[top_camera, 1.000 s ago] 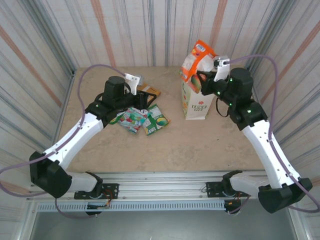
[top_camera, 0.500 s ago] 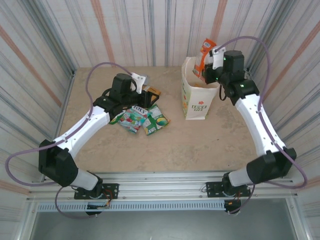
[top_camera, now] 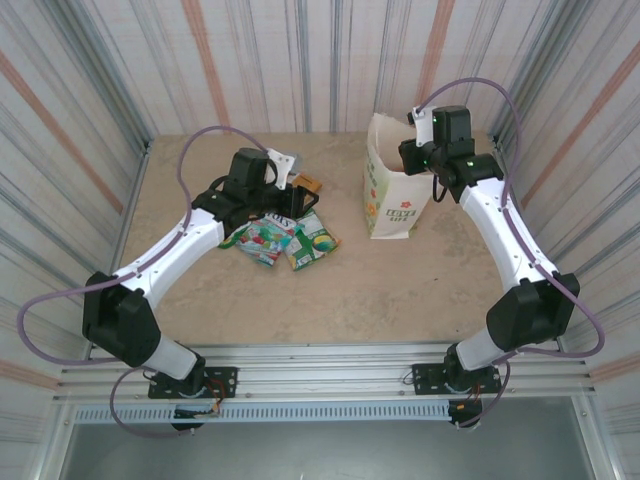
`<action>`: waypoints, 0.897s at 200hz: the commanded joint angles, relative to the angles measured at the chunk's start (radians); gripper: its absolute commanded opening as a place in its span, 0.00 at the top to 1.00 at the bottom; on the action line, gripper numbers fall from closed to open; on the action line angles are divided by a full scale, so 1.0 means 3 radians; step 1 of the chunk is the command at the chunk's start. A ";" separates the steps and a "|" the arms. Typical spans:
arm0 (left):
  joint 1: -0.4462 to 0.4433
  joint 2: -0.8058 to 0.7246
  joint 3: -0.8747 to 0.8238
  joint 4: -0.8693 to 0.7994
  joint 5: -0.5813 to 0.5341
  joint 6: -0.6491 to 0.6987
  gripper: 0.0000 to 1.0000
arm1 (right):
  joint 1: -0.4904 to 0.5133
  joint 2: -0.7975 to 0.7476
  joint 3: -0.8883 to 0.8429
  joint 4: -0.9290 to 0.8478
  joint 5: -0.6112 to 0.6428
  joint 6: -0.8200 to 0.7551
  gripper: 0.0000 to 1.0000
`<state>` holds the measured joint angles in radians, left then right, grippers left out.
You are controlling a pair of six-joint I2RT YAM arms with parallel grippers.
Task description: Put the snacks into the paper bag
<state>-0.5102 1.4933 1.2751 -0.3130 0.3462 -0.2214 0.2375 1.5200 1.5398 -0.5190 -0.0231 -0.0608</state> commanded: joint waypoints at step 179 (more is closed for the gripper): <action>0.0858 0.0074 -0.0718 -0.0557 -0.0362 -0.0302 0.35 | 0.2353 -0.0543 -0.1791 0.1134 0.0625 0.2539 0.51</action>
<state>-0.3191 1.4925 1.0637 -0.4980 0.2420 -0.3187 0.8883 1.2774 1.0168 -0.3599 0.0834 0.5510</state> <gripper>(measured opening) 0.643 0.489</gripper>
